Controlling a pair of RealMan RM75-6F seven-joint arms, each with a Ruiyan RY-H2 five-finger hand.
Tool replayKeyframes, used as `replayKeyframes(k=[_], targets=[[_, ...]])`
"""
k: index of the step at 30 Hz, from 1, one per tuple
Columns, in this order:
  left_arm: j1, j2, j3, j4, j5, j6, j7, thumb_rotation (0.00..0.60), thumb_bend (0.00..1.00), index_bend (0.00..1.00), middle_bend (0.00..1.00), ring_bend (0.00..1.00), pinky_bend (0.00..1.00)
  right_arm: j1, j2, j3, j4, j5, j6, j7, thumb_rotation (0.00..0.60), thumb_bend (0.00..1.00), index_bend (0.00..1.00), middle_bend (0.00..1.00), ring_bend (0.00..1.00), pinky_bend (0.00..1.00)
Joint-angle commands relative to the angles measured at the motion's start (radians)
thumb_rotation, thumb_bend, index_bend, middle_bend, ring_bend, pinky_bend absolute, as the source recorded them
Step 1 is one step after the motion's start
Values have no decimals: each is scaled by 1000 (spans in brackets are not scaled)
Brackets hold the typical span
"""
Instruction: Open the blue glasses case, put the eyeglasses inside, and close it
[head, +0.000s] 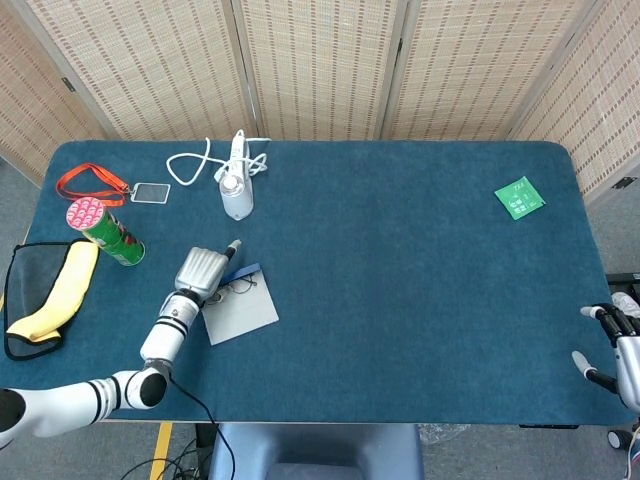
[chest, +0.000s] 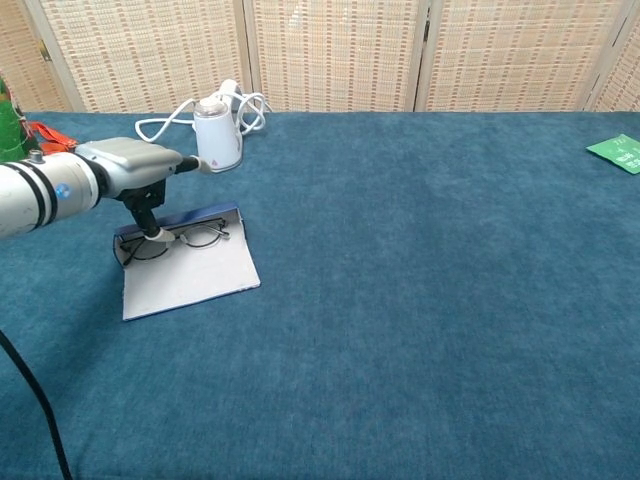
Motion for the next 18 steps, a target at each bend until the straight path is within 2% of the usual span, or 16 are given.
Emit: replayKeyframes(k=[1, 6, 12, 18], targets=[[23, 31, 9, -51, 55, 40, -23, 600, 278, 0, 975, 910, 960, 1, 1, 0, -1, 1, -1, -2, 600, 213, 273, 273, 381, 302], [62, 81, 25, -139, 136, 86, -72, 600, 278, 0, 975, 910, 960, 1, 0, 1, -4, 0, 1, -5, 600, 214, 273, 273, 381, 302], [113, 126, 83, -218, 285, 146, -103, 600, 278, 0, 975, 910, 960, 10, 2, 5, -10, -8, -3, -15, 600, 214, 273, 272, 381, 302], [162, 159, 121, -297, 380, 195, -129, 600, 278, 0, 975, 910, 960, 20, 10, 14, -24, -15, 2, -35, 600, 213, 273, 273, 381, 302]])
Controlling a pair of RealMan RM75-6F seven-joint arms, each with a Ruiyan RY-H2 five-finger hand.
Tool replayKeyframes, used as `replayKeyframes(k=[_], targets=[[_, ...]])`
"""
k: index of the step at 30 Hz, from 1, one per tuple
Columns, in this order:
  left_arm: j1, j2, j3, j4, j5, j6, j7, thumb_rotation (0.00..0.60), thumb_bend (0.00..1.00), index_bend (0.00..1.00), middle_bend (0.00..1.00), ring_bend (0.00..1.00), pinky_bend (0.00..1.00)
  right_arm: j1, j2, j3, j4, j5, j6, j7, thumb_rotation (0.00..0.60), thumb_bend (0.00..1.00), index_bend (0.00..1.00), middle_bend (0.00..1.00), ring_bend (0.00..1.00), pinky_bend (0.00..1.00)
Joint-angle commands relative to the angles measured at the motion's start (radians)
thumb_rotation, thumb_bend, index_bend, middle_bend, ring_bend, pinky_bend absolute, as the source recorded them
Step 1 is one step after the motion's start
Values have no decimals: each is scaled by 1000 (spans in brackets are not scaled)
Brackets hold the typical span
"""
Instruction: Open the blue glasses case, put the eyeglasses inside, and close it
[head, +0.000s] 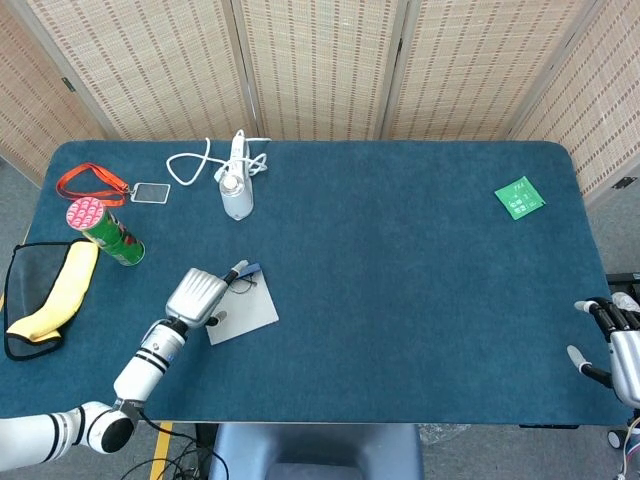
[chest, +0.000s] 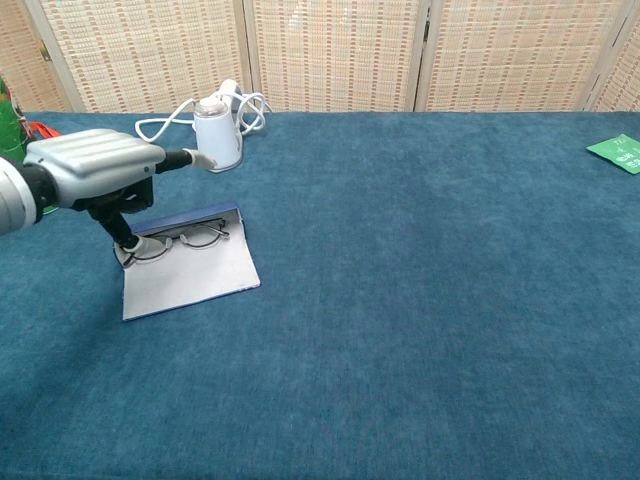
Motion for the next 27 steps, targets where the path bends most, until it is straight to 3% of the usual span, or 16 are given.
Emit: replayKeyframes(k=[1, 13, 27], targets=[[34, 21, 32, -40, 54, 31, -13, 600, 278, 0, 975, 910, 960, 3, 3, 4, -5, -1, 2, -6, 600, 213, 273, 273, 381, 302], [96, -8, 85, -29, 123, 24, -12, 600, 278, 0, 975, 910, 960, 12, 6, 5, -21, -8, 0, -22, 600, 214, 273, 272, 381, 302], [114, -66, 62, 42, 106, -20, 15, 600, 277, 0, 975, 910, 960, 15, 3, 2, -22, -7, -2, -22, 600, 214, 273, 273, 381, 302]])
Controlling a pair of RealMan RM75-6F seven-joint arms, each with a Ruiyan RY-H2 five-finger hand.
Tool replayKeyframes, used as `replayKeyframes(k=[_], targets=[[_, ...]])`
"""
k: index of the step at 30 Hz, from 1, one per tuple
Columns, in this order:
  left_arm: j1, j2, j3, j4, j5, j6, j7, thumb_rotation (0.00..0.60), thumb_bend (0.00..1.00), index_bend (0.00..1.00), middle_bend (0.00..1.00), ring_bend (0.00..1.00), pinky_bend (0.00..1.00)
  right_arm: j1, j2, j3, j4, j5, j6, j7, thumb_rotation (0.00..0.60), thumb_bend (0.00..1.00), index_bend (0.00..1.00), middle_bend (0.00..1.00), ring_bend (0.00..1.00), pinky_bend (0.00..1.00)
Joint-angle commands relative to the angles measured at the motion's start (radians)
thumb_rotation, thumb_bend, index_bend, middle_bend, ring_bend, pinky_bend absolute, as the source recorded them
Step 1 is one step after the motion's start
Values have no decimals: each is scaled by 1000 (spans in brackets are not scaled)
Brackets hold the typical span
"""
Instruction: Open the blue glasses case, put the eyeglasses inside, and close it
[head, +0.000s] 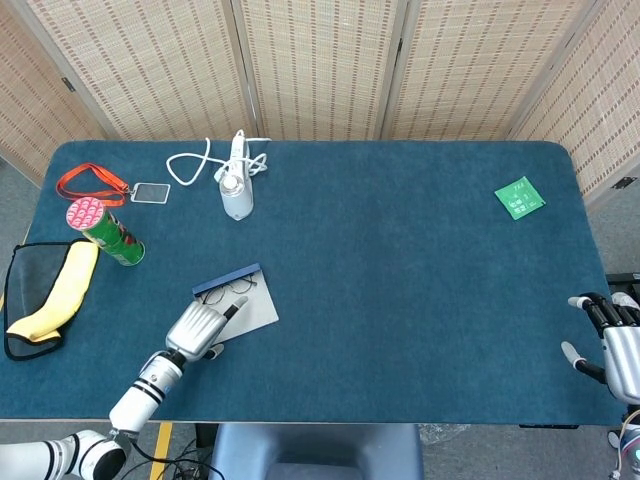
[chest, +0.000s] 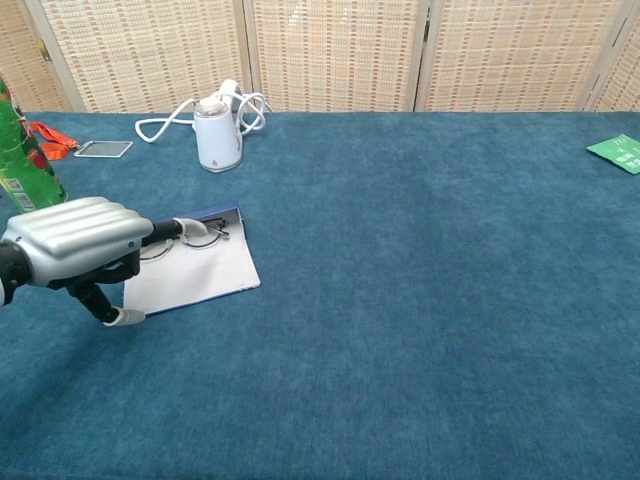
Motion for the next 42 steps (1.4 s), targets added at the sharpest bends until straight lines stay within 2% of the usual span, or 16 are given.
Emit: replayKeyframes(k=[1, 32, 42], targets=[[1, -7, -6, 9, -9, -11, 9, 600, 277, 0, 975, 910, 960, 0, 0, 0, 1, 0, 0, 1, 600, 214, 273, 273, 381, 302], [4, -61, -56, 101, -78, -72, 32, 600, 277, 14, 975, 910, 960, -5, -1, -6, 5, -2, 9, 6, 600, 214, 273, 273, 381, 302], [7, -54, -77, 110, -86, -72, 9, 600, 358, 48, 975, 910, 960, -7, 0, -6, 2, -1, 11, 3, 600, 214, 273, 273, 381, 302]])
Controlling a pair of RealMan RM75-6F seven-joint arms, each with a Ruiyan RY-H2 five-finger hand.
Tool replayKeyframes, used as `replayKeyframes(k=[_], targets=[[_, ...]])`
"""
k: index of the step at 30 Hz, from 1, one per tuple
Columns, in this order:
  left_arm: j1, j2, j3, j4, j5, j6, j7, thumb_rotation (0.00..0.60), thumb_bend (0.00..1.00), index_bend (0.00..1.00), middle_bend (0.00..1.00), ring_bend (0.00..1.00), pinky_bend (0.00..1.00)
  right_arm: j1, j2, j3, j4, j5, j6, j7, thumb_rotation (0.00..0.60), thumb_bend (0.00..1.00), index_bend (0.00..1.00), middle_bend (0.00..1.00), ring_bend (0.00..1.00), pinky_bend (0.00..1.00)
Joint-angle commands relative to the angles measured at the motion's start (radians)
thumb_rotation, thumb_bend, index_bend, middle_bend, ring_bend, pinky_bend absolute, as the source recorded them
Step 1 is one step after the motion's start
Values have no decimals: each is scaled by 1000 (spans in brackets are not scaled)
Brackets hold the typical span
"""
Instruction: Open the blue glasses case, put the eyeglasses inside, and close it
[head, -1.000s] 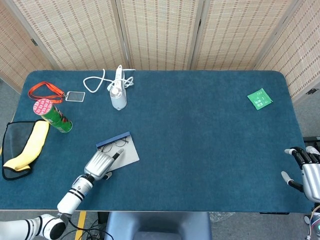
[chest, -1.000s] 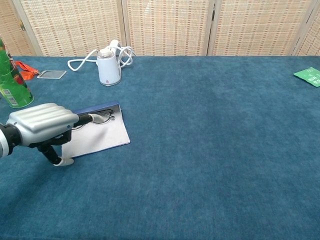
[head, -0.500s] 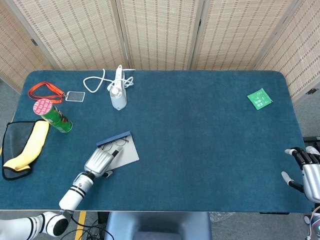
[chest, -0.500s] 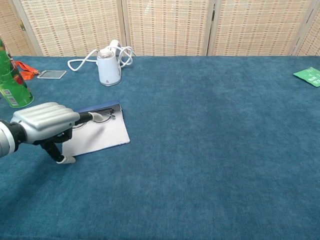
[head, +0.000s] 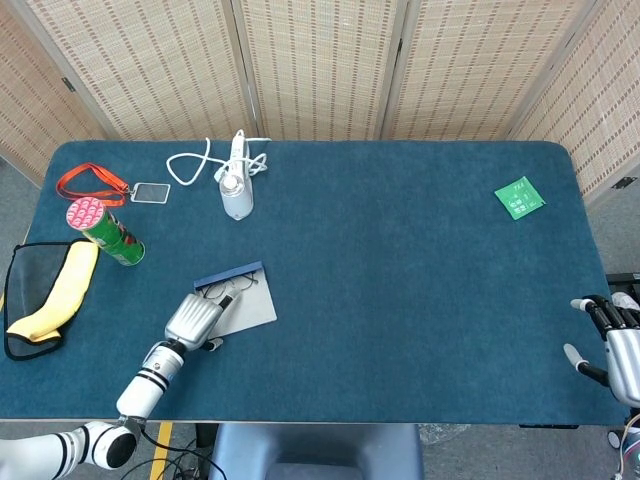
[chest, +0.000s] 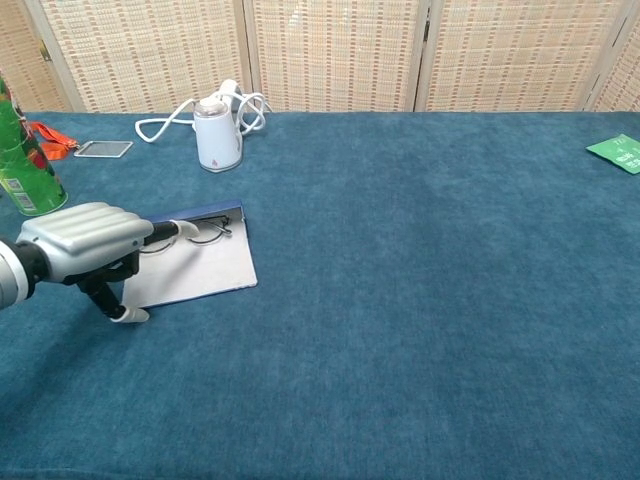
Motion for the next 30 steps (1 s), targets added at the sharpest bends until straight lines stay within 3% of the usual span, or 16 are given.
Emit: replayKeyframes(k=[1, 17, 20, 24, 30], targets=[[-3, 5, -9, -1, -11, -6, -2, 600, 357, 48, 975, 910, 960, 0, 0, 0, -1, 0, 0, -1, 600, 214, 273, 273, 381, 302], [-30, 0, -76, 42, -49, -14, -38, 600, 357, 101, 975, 910, 960, -5, 1, 2, -2, 6, 6, -4, 600, 214, 273, 273, 385, 302], [-32, -18, -88, 72, -41, -8, -71, 600, 368, 188, 976, 910, 960, -6, 1, 3, 0, 7, 7, -2, 600, 213, 273, 273, 385, 302], [-37, -40, -88, 116, -30, -15, -91, 600, 436, 404, 979, 912, 961, -5, 0, 4, 3, 12, 3, 0, 600, 214, 273, 281, 387, 301], [-39, -64, -95, 156, -35, -17, -106, 600, 444, 513, 979, 917, 961, -3, 1, 5, 5, 13, 0, 1, 600, 214, 273, 281, 388, 301]])
